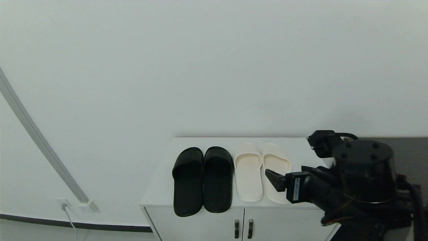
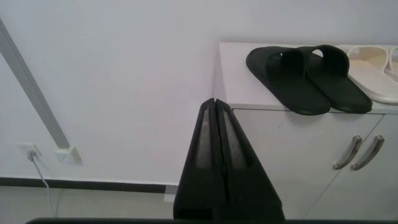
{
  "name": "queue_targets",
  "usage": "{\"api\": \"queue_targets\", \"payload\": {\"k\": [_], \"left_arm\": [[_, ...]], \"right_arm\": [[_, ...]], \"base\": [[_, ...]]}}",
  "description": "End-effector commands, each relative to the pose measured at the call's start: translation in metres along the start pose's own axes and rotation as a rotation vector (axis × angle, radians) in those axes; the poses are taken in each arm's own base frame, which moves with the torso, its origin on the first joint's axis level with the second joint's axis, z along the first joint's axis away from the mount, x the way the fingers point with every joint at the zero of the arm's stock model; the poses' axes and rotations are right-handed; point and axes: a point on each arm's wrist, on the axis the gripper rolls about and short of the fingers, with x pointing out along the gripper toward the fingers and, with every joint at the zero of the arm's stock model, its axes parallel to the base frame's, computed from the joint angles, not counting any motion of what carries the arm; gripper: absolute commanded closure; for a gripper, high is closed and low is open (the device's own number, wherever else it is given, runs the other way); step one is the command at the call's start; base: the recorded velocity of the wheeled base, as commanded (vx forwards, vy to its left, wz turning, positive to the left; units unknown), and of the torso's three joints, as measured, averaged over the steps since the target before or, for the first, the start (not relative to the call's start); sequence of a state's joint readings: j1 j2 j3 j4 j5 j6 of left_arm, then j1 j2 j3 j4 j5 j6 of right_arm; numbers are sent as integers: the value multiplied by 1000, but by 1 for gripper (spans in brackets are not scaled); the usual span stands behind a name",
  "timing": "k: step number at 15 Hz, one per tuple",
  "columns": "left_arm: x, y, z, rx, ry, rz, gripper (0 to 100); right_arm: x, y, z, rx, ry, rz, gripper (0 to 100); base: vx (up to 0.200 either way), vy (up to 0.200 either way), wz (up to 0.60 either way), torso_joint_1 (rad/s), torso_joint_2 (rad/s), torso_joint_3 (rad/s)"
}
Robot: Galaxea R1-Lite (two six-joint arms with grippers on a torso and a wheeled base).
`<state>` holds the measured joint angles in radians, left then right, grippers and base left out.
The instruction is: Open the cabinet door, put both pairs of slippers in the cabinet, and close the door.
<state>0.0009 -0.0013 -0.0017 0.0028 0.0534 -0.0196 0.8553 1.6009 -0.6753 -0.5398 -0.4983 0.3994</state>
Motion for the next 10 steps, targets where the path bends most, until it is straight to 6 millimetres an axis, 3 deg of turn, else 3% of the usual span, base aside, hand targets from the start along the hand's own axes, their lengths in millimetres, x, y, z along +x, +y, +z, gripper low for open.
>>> {"api": "queue_targets", "payload": {"k": [1,5,10], "left_arm": [[0,0,0,0,2,1,100],[0,0,0,0,2,1,100],[0,0,0,0,2,1,100]], "right_arm": [[38,25,-19,-20,-16,-60,0],[70,37,-37,-44,-39,-197,0],[105,32,-53,-27,-23,-274,0]], "base": [[0,0,0,0,0,0],[0,0,0,0,0,0],[0,0,0,0,0,0]]}}
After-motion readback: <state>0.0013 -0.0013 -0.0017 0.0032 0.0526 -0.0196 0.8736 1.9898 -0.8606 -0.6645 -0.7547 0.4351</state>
